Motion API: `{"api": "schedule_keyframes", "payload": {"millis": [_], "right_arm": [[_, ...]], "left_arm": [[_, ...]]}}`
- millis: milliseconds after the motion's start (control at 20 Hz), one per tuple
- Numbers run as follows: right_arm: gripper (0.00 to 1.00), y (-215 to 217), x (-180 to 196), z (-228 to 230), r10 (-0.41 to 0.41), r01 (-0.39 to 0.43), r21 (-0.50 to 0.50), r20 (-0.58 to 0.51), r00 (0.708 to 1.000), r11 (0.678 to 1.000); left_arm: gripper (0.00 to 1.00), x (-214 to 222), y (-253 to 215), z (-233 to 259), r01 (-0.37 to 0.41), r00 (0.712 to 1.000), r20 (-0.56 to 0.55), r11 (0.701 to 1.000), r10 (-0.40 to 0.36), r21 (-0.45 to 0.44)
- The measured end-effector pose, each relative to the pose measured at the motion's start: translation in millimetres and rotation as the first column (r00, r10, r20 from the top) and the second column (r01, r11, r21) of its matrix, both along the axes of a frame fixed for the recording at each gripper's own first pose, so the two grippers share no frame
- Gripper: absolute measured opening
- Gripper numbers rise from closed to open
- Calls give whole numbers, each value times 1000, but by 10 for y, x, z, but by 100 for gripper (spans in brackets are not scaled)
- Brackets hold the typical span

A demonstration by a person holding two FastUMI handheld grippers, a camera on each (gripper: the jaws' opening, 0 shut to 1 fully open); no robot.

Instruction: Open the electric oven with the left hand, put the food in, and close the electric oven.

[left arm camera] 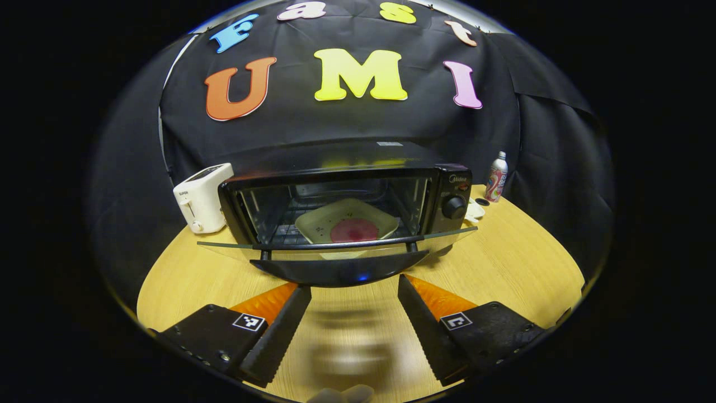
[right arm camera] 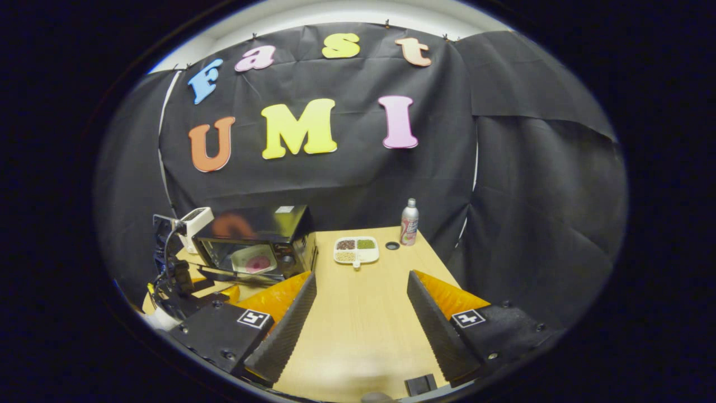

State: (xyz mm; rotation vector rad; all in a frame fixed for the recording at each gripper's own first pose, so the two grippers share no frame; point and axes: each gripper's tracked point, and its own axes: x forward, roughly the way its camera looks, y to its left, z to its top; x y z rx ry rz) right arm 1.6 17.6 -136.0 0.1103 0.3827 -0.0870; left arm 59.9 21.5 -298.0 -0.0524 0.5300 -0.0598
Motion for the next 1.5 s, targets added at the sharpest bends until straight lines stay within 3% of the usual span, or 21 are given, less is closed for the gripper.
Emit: {"api": "schedule_keyframes", "payload": {"millis": [750,1150,1500], "right_arm": [[99,-50,232,35,-16,16,-14,-7,1000,1000],[99,-33,232,52,-13,12,-22,-3,1000,1000],[99,57,150,251,35,-32,-60,44,998,998]], "left_arm": [[97,576,0,181,17,999,49,1000,-17,3],[98,567,25,221,12,998,56,1000,-12,-3],[98,333,58,584,0,994,111,1000,1,-9]]}}
